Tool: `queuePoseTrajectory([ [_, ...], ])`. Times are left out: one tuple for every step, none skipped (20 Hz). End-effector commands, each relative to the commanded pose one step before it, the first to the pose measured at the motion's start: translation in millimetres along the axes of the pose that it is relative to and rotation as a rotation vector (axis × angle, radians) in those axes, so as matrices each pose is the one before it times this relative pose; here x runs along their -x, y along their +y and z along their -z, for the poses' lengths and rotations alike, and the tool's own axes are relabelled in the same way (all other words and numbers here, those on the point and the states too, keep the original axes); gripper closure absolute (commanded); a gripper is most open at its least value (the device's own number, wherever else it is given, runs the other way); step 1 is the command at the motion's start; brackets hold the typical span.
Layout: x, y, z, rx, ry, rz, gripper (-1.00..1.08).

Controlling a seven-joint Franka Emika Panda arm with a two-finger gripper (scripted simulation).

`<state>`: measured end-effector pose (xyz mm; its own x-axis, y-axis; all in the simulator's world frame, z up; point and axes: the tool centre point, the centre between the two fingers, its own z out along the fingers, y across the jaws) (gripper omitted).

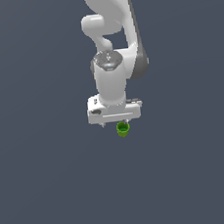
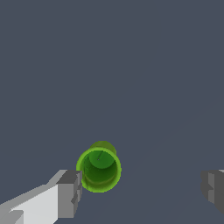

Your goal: Pick up the object and move it to a goal position.

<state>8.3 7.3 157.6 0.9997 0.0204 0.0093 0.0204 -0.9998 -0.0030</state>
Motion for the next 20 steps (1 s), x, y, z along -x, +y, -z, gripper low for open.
queuePoseTrajectory([
  [0.00, 0.01, 0.00, 0.00000, 0.00000, 0.00000, -0.92],
  [-0.13, -0.25, 0.03, -0.00029, 0.00031, 0.00055, -0.92],
  [-0.37, -0.86, 0.18, -0.00105, 0.00107, 0.00187, -0.92],
  [-0.63, -1.38, 0.26, -0.00169, 0.00171, 0.00300, -0.92],
  [-0.88, -1.87, 0.33, -0.00231, 0.00234, 0.00410, -0.92],
  [-1.12, -2.42, 0.43, -0.00298, 0.00302, 0.00532, -0.92],
  [-1.34, -2.87, 0.51, -0.00355, 0.00360, 0.00638, -0.92],
  [-1.23, -2.64, 0.46, -0.00327, 0.00332, 0.00596, -0.92],
  [-0.97, -2.08, 0.36, -0.00258, 0.00262, 0.00481, -0.92],
  [-0.71, -1.52, 0.25, -0.00188, 0.00192, 0.00364, -0.92],
  [-0.45, -0.94, 0.13, -0.00117, 0.00119, 0.00241, -0.92],
  [-0.19, -0.40, 0.04, -0.00049, 0.00051, 0.00119, -0.92],
  [0.09, 0.06, 0.07, 0.00000, 0.00000, 0.00000, -0.92],
  [0.24, 0.61, -0.16, 0.00084, -0.00085, -0.00176, -0.92],
  [0.09, 0.31, 0.02, 0.00032, -0.00033, -0.00163, -0.92],
  [0.01, 0.00, 0.00, 0.00000, 0.00000, 0.00000, -0.92],
  [0.02, -0.09, -0.10, -0.00001, 0.00002, 0.00154, -0.92],
  [0.08, -0.12, -0.22, 0.00004, -0.00002, 0.00305, -0.92],
  [0.15, -0.12, -0.34, 0.00013, -0.00011, 0.00452, -0.92],
  [0.23, -0.15, -0.46, 0.00024, -0.00022, 0.00603, -0.92],
])
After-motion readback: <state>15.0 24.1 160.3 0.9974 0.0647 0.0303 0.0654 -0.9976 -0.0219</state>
